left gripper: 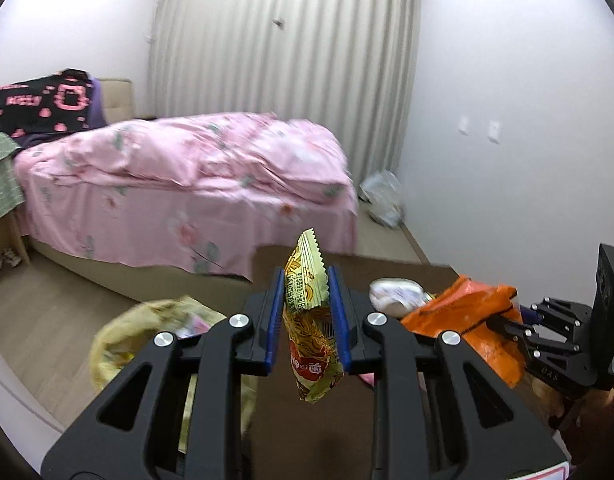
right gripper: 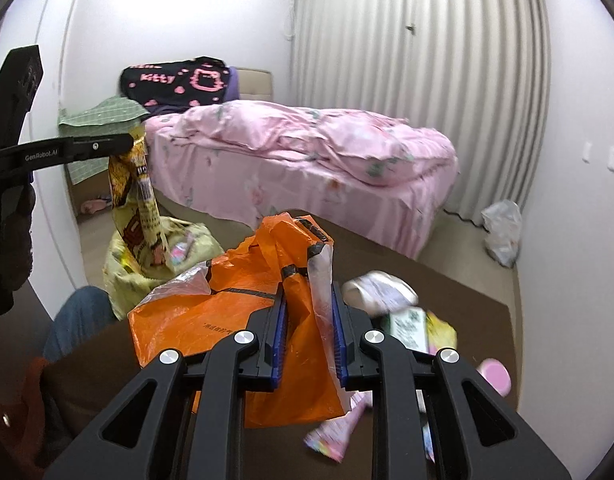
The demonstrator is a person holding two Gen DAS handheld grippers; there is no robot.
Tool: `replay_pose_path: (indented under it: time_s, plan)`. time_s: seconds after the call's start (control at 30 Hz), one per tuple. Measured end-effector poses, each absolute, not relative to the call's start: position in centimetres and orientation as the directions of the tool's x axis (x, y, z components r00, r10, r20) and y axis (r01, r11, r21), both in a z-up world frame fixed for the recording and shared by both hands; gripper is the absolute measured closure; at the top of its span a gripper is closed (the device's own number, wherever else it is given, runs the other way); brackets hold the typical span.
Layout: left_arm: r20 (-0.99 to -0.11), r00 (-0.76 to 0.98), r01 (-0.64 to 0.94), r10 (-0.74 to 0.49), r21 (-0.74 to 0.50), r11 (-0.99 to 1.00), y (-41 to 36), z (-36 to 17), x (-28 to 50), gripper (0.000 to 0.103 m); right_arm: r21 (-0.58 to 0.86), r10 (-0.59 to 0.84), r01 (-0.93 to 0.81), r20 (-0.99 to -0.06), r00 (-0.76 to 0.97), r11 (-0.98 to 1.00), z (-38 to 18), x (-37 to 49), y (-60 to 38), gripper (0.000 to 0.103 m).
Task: Collect trash
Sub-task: 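Lift the yellow-red packet with the left tool while the right carries the orange bag over the yellow bag, then open both tools to drop the orange bag and packet into the yellow bag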
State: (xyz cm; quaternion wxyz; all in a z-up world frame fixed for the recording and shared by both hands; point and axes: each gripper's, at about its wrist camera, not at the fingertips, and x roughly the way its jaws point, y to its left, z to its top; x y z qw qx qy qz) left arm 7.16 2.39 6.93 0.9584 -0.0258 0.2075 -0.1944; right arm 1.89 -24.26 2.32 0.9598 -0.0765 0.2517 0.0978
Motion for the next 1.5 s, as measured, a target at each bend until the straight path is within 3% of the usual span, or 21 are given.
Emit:
replay_pose_path:
  time_s: [0.23,0.43,0.87,1.03,1.2,1.5]
  plan:
    - [-0.316,0.92,0.185,-0.233,-0.177,0.967,8.8,8.1,8.2,0.082,-0.108,0.245,-0.346,-0.517,0.82,0.932,3.9,7.5,-18.4,0.084]
    - [-0.287,0.946,0.085,-0.153,-0.237,0.968,12.8,6.6,9.2,0.082,-0.155,0.295,-0.463,-0.588,0.753,0.872,1.7,13.9,-11.3,0.084]
    - [-0.486,0.87,-0.076,-0.082,-0.296,0.952,17.0,-3.0,16.0,0.082,0.033,0.338,-0.58,-0.839,0.426,0.814,-10.5,27.4,-1.3,0.085]
    - [-0.532,0.841,-0.078,-0.104,-0.309,0.948,16.7,-5.9,17.9,0.082,0.027,0.318,-0.636,-0.882,0.348,0.771,-13.1,28.8,2.1,0.085]
    - [-0.635,0.765,-0.087,-0.106,-0.265,0.96,15.8,-10.0,20.0,0.082,0.044,0.321,-0.659,-0.896,0.306,0.751,-13.4,29.5,2.1,0.085]
    - [-0.712,0.7,-0.115,-0.047,-0.178,0.977,15.2,-13.0,20.9,0.086,0.028,0.303,-0.683,-0.908,0.288,0.73,-14.1,29.6,2.4,0.085]
